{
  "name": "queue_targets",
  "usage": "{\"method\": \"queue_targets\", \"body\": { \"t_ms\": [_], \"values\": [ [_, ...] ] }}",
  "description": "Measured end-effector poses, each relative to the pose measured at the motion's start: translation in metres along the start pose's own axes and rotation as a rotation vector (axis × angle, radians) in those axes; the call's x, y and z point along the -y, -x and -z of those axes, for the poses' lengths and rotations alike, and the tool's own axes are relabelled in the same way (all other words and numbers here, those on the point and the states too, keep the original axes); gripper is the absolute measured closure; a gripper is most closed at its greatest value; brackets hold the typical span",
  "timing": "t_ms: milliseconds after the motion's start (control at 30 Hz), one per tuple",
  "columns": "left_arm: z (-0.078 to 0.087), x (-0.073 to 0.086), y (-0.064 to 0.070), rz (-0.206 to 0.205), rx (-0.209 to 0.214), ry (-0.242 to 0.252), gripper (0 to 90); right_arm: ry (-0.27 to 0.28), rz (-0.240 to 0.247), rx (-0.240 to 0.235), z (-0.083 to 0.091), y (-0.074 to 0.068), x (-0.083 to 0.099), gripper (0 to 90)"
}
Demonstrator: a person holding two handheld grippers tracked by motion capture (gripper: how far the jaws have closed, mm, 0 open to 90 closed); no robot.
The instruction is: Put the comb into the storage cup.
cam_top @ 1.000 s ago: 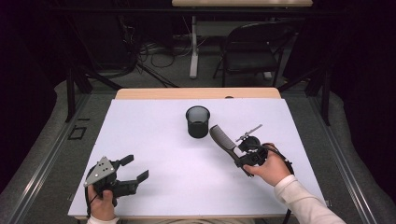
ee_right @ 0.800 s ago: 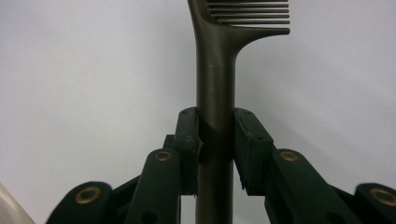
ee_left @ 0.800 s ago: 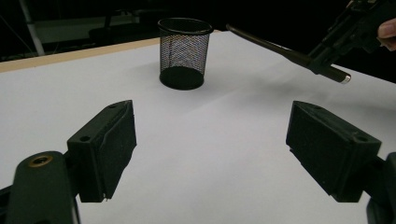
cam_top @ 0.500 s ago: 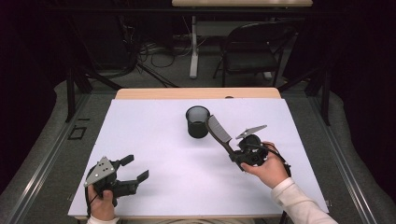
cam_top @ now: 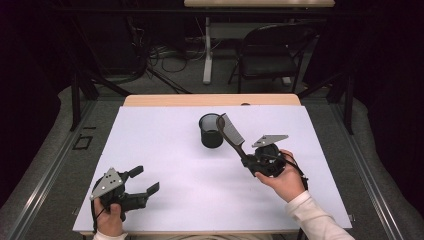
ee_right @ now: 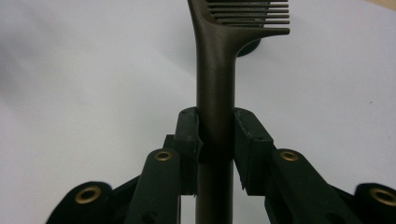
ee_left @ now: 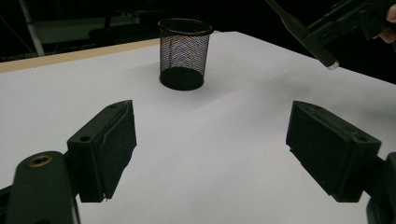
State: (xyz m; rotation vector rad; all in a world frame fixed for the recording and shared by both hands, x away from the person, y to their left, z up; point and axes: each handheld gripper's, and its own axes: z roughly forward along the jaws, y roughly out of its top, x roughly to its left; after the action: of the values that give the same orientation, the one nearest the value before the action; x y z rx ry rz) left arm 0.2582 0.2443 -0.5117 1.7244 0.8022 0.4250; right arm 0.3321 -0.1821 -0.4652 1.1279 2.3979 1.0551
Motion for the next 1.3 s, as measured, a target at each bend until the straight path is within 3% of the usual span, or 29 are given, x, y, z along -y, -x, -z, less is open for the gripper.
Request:
{"method": "queue_targets", "body": {
  "t_ms": [300,667,833,1067,1300],
  "values": [
    [-0.001,0.0,0.0,0.008,0.011,0.005,16.2,0.064,0.015,-0.015,-0.003,-0.006,-0.007,72.8],
    [-0.007,0.0,0.001,0.004,0.027,-0.025,16.3,0.114,0.046,-0.022,-0.013,-0.021,-0.017,72.8],
    [-0.009,0.0,0.002,0.006,0.017,-0.028,16.2,0.143,0.057,-0.033,-0.016,-0.027,-0.022,72.8],
    [-0.011,-0.002,0.003,0.008,-0.043,-0.021,16.2,0.171,0.071,-0.038,-0.02,-0.036,-0.027,72.8],
    [-0.015,-0.002,0.003,0.031,-0.035,-0.01,16.3,0.198,0.083,-0.042,-0.025,-0.044,-0.028,72.8]
  ]
}}
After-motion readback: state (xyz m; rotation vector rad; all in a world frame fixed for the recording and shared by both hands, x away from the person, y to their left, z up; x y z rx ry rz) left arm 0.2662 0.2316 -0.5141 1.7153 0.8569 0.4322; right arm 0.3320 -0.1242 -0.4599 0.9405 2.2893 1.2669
